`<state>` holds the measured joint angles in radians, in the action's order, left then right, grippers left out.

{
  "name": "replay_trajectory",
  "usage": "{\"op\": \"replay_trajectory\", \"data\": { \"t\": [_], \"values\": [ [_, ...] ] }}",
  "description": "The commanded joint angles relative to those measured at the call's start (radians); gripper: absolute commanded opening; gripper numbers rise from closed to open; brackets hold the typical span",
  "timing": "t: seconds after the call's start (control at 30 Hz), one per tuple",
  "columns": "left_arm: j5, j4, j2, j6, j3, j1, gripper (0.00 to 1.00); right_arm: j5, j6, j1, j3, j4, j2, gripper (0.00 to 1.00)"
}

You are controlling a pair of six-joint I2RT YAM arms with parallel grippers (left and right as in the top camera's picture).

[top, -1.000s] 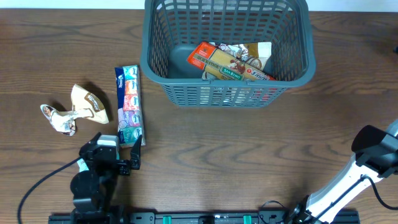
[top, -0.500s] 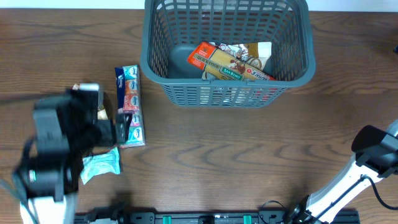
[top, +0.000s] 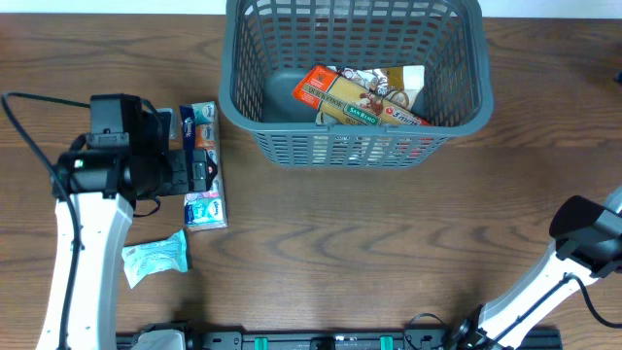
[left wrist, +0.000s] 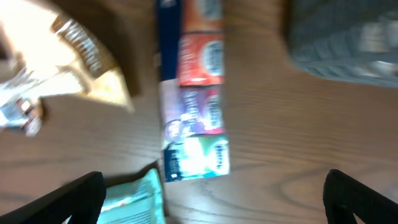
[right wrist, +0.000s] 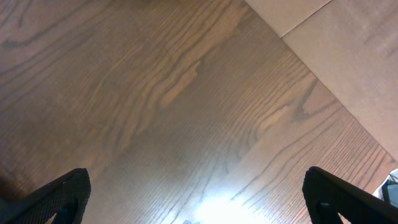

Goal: Pack container
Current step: 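Move the left gripper to the Kleenex tissue pack and grasp it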

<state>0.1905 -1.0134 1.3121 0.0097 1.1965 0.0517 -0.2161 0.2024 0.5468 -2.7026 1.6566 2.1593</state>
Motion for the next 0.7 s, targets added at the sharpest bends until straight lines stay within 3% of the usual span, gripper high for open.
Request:
{"op": "replay_trajectory", "data": {
  "t": [0.0,0.2,0.67],
  "values": [
    [-0.106,-0.013,0.046,-0.107,0.010,0.006,0.99,-0.004,0.014,0.002,0.002,0.000,-0.008,0.99],
    [-0.106,-0.012,0.140,-0.127,0.011,-0.001,0.99,-0.004,0.014,0.002,0.002,0.000,-0.008,0.99],
    [-0.106,0.184,0.310,-0.050,0.041,-0.037,0.99,-0.004,0.014,0.002,0.002,0.000,-0.008,0.99]
  ]
}}
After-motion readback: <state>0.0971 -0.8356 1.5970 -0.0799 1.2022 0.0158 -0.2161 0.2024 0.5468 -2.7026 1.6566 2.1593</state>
